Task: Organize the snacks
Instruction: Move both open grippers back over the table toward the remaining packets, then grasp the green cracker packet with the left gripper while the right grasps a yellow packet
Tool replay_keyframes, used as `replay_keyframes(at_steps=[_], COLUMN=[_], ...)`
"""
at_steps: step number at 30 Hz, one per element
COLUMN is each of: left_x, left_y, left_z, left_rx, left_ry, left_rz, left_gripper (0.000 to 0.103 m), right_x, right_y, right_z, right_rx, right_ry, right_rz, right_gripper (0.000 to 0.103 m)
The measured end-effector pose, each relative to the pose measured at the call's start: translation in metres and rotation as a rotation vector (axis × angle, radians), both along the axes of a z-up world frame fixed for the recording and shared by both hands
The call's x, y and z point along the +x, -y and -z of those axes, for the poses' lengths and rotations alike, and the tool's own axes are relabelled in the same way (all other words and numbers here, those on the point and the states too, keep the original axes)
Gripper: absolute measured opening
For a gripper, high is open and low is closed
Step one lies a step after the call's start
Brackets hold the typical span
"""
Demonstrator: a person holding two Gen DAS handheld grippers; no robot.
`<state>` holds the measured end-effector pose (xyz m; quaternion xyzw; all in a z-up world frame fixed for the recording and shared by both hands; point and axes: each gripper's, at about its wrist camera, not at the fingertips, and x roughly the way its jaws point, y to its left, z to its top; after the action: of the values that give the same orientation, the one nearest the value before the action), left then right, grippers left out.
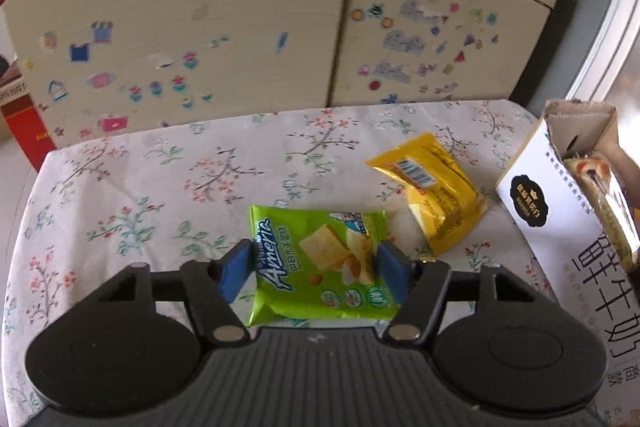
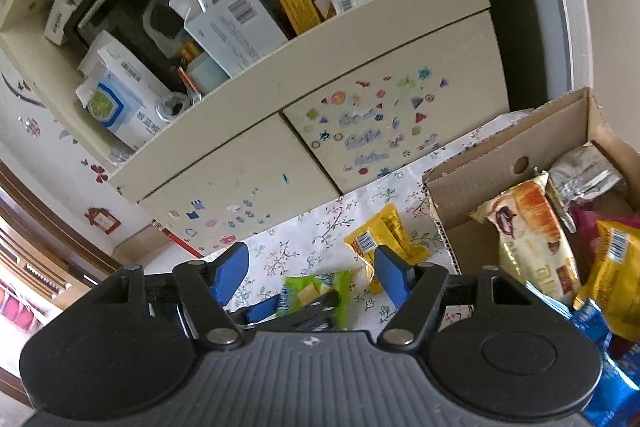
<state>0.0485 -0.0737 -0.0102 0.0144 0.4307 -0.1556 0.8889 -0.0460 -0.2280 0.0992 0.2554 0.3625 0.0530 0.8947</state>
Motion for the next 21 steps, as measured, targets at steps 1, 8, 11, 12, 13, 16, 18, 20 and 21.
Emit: replay_keyframes(at_steps=[1, 8, 11, 12, 13, 16, 18, 20, 21], left_x=[0.000, -0.005, -0.009, -0.010, -0.011, -0.014, -0.016, -0.018, -0.018], left_y=[-0.005, -0.038, -0.050, -0.055, -0.060, -0.073, -0.078, -0.078, -0.077], left_z=[0.000, -0.004, -0.006, -0.006, -0.007, -0.007, -0.006, -0.006, -0.006], left_rx=[-0.009, -0.005, 0.014, 0.016, 0.016, 0.002, -0.008, -0.001, 0.002], left_ry=[-0.005, -0.028, -0.028, -0.031, -0.034, -0.045, -0.051, -0.048, -0.047], left_rz=[-0.009, -0.049, -0.054, -0.057, -0.061, -0.066, -0.063, -0.054, -0.050], left_gripper=[0.063, 0.063, 0.063, 0.063, 0.063, 0.063, 0.064, 0.066, 0.067], right_x=[0.003, 0.019, 0.028, 0.032, 0.035, 0.049, 0.057, 0.064, 0.066], right_y=[-0.003, -0.029, -0.039, -0.041, -0.042, -0.048, -0.053, -0.056, -0.058], right_z=[0.003, 0.024, 0.032, 0.035, 0.038, 0.049, 0.056, 0.062, 0.065], right_rx=[-0.012, -0.115, -0.158, -0.173, -0.187, -0.235, -0.273, -0.314, -0.333], right_ry=[-0.002, -0.013, 0.000, 0.001, -0.002, -0.017, -0.026, -0.033, -0.034], right_rz=[-0.009, -0.096, -0.126, -0.134, -0.137, -0.140, -0.143, -0.140, -0.140], right_gripper=[0.075, 0.075, 0.075, 0.075, 0.075, 0.075, 0.075, 0.075, 0.075])
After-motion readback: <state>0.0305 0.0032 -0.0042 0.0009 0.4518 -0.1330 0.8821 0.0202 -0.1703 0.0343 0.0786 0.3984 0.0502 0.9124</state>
